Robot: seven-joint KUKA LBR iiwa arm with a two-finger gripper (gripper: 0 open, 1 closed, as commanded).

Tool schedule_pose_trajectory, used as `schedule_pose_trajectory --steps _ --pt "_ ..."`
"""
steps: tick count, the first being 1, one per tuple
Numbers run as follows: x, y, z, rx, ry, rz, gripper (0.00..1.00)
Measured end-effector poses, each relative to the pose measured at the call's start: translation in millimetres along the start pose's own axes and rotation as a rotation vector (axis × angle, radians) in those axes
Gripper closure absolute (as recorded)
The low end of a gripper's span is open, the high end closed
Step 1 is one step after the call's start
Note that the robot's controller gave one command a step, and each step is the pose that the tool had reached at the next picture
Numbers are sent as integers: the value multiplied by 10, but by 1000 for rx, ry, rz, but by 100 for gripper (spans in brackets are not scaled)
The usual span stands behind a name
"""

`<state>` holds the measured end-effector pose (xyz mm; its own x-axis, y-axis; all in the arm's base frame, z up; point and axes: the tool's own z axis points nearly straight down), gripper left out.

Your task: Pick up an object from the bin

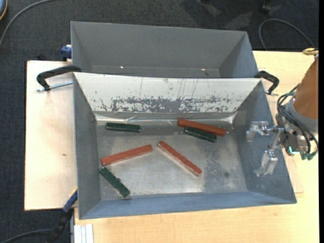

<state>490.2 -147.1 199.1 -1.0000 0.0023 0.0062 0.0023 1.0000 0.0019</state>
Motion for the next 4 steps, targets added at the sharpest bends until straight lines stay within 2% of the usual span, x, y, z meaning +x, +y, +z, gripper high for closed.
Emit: schedule_pose_trajectory --steps 1,2,3,4 --pt "-161 472 1328 -2 0 -32 0" --pt "-259 1306 1284 -3 -8 -97 0" --pt "-254 1248 1286 1 -7 -89 100" --pt "-335 1216 78 3 -21 -119 100"
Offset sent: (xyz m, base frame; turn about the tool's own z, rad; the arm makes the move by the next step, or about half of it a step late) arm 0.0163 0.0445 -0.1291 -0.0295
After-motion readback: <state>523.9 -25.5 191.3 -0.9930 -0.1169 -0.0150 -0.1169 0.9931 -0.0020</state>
